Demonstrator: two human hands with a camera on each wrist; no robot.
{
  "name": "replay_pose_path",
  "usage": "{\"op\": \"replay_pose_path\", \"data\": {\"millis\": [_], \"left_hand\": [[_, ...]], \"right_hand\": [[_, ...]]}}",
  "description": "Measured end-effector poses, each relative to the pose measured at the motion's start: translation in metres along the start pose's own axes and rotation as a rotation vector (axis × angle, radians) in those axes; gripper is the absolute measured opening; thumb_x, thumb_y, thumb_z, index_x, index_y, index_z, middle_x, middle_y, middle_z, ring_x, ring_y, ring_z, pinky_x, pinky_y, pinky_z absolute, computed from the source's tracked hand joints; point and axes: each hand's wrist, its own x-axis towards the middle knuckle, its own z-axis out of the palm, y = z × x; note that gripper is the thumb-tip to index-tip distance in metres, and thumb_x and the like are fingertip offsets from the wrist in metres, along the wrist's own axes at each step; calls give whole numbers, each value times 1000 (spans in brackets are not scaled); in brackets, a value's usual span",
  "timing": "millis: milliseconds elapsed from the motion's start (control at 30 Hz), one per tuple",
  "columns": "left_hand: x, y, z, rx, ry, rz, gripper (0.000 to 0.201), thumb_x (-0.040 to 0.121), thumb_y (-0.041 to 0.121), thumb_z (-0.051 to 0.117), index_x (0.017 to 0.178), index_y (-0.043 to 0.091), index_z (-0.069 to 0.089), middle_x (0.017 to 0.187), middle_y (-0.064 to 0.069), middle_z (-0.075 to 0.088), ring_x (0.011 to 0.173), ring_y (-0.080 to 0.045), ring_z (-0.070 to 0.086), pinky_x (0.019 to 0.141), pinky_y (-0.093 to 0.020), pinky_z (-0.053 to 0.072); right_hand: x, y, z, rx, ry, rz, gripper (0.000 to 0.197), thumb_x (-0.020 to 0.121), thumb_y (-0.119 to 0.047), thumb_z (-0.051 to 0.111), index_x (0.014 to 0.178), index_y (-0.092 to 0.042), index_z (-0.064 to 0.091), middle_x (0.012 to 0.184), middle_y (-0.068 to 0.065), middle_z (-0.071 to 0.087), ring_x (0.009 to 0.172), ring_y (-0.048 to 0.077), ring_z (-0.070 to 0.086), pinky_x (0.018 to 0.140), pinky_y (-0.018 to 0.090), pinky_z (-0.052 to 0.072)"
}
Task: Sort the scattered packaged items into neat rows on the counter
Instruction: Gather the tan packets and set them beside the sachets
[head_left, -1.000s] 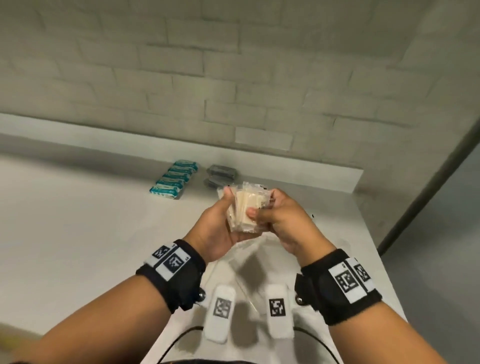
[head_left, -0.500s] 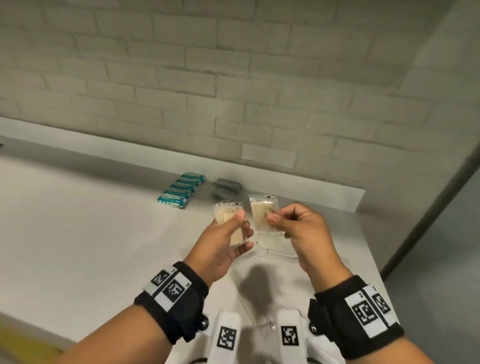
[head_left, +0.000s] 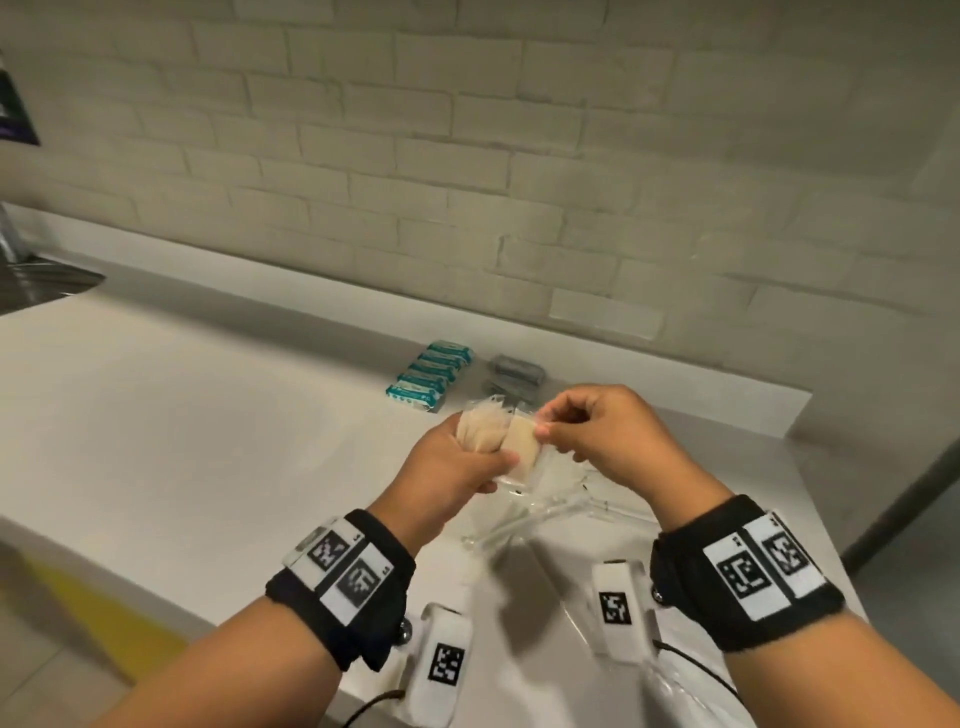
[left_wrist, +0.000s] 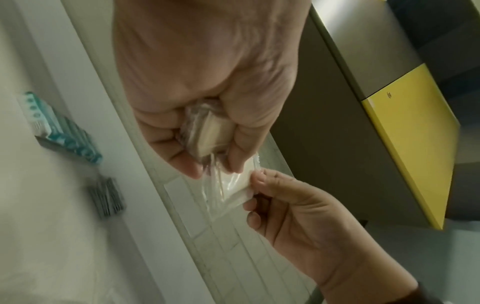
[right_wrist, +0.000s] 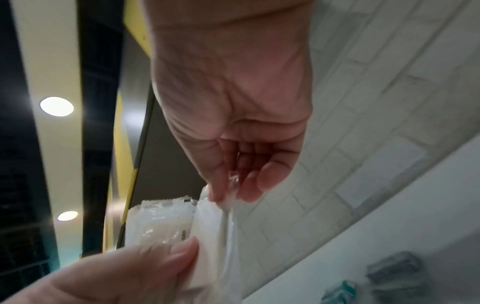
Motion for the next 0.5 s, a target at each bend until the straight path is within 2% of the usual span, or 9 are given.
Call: {"op": "replay_pose_path", "data": {"millis": [100, 167, 233, 300, 400, 500], "left_hand": [[2, 2, -24, 50, 7, 20, 36, 80, 0, 69, 113, 13, 63, 103, -10, 69, 86, -17, 64, 62, -25, 50], [1, 4, -42, 53, -15, 14, 35, 80, 0, 69, 111, 13, 63, 99, -7, 69, 85, -16, 63, 62, -24, 51], [0, 4, -57, 1, -40, -10, 33, 79, 2, 72, 107, 15, 63, 90, -2, 68, 81, -13, 63, 65, -26, 52], [-1, 3, -72, -112, -67, -57, 35, 77, 9, 74, 109, 15, 60, 86, 0, 65, 78, -12, 63, 70, -29, 55], [1, -2, -98, -418, -68, -156, 31, 83, 4, 65, 113, 11, 57, 93, -6, 63, 88, -25, 65, 78, -36, 59], [0, -4, -127, -544, -48, -182, 23, 88, -2, 52, 108, 7, 59, 101, -12, 66, 100, -34, 65, 85, -42, 56]], "right_hand": [[10, -17, 12, 33, -60, 10, 7, 76, -8, 77, 77, -10, 71, 65, 1, 63, 56, 8, 53, 50, 17, 43], [16, -25, 19, 33, -120, 5, 6, 76, -8, 78, 78, -7, 72, 68, 4, 64, 58, 8, 54, 52, 16, 43], [30, -27, 28, -150, -69, 10, 4, 79, -12, 75, 77, -13, 72, 72, 1, 66, 64, 10, 56, 59, 21, 45], [46, -23, 39, -368, 67, 58, 15, 86, -16, 67, 72, -21, 64, 71, -4, 61, 67, 14, 54, 56, 23, 41], [66, -12, 60, -304, 87, 133, 23, 89, -12, 59, 69, -21, 54, 70, -5, 55, 72, 17, 51, 57, 24, 37], [72, -3, 99, -408, -72, 130, 15, 90, -12, 57, 77, -19, 57, 80, -2, 60, 79, 19, 54, 66, 27, 41]]}}
